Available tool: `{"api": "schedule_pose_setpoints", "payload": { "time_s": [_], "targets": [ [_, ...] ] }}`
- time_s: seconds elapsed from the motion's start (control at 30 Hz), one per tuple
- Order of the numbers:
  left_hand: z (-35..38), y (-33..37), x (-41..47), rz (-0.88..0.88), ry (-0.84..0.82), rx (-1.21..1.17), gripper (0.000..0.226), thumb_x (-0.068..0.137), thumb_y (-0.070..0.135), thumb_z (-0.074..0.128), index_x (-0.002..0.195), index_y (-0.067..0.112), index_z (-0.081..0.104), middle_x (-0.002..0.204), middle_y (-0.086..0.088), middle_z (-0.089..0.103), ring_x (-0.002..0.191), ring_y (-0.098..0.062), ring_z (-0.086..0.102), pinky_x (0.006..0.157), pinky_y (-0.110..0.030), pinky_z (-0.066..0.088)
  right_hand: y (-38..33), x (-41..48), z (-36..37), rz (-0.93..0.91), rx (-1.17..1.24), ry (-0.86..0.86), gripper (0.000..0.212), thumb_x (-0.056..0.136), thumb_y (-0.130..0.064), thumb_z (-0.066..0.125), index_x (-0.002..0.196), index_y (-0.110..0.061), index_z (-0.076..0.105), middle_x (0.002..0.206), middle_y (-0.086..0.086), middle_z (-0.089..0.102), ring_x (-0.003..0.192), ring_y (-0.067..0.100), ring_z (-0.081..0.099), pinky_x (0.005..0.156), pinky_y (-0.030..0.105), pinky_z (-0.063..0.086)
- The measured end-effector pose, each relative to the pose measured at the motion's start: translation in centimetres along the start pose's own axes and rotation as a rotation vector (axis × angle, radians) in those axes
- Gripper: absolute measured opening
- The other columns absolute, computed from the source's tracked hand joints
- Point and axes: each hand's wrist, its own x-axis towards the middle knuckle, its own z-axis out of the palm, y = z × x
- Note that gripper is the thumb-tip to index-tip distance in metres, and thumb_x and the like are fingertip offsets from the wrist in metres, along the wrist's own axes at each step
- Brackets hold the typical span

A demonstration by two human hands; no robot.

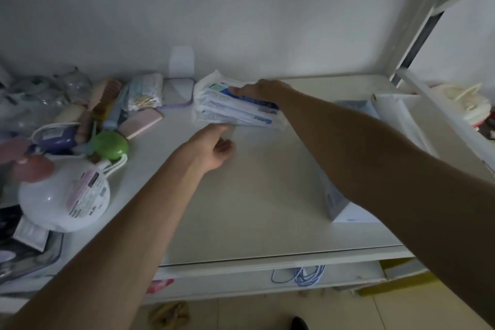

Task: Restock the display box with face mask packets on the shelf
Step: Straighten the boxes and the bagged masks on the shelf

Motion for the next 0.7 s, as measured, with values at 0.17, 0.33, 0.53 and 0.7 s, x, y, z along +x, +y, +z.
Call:
{"api": "schedule_pose_setpoints", "payload": {
  "time_s": [0.17, 0.33, 0.53, 0.7],
  "targets": [
    [-1.1, -0.6, -2.1, 0.091, 0.013, 0.100, 0.010, 0.100, 0.006, 0.047, 0.095, 0.009, 0.055, 0.079, -0.006, 0.058, 0.070, -0.015, 0.054, 0.068, -0.027, 0.049, -0.1, -5.3, 2.9, 0.009, 0.126, 0.057, 0.081, 0.069, -0.076, 0.061, 0.114, -0.009, 0.057, 0.098, 0.006, 0.065, 0.077, 0.022, 0.063, 0.067, 0.029, 0.046],
    [-4.8, -2.7, -4.3, 0.342, 0.326, 0.635, 0.027, 0.098, 0.028, 0.047, 0.107, 0.009, 0.063, 0.083, -0.011, 0.068, 0.069, -0.026, 0.063, 0.055, -0.029, 0.046, 1.4, -12.1, 8.5, 0.082, 0.508, 0.110, 0.062, 0.070, -0.063, 0.070, 0.096, -0.007, 0.065, 0.087, 0.004, 0.070, 0.079, 0.023, 0.069, 0.071, 0.035, 0.058],
    [-8.6, -3.4, -6.6, 0.442, 0.303, 0.487, 0.019, 0.093, 0.013, 0.059, 0.111, 0.013, 0.065, 0.089, -0.005, 0.071, 0.065, -0.018, 0.067, 0.045, -0.025, 0.051, 5.5, -17.2, 9.4, 0.121, 0.944, 0.010, 0.027, 0.087, -0.038, 0.068, 0.083, -0.011, 0.070, 0.070, 0.000, 0.075, 0.061, 0.014, 0.073, 0.051, 0.025, 0.056],
    [-10.9, -4.0, -6.0, 0.669, 0.606, 1.079, 0.027, 0.097, 0.017, 0.052, 0.122, 0.007, 0.056, 0.111, -0.014, 0.066, 0.091, -0.029, 0.063, 0.072, -0.035, 0.054, 7.0, -16.6, 8.9, 0.109, 0.770, 0.055, 0.024, 0.088, -0.036, 0.066, 0.097, -0.014, 0.064, 0.081, -0.001, 0.074, 0.071, 0.016, 0.073, 0.055, 0.027, 0.057]
  ]
}}
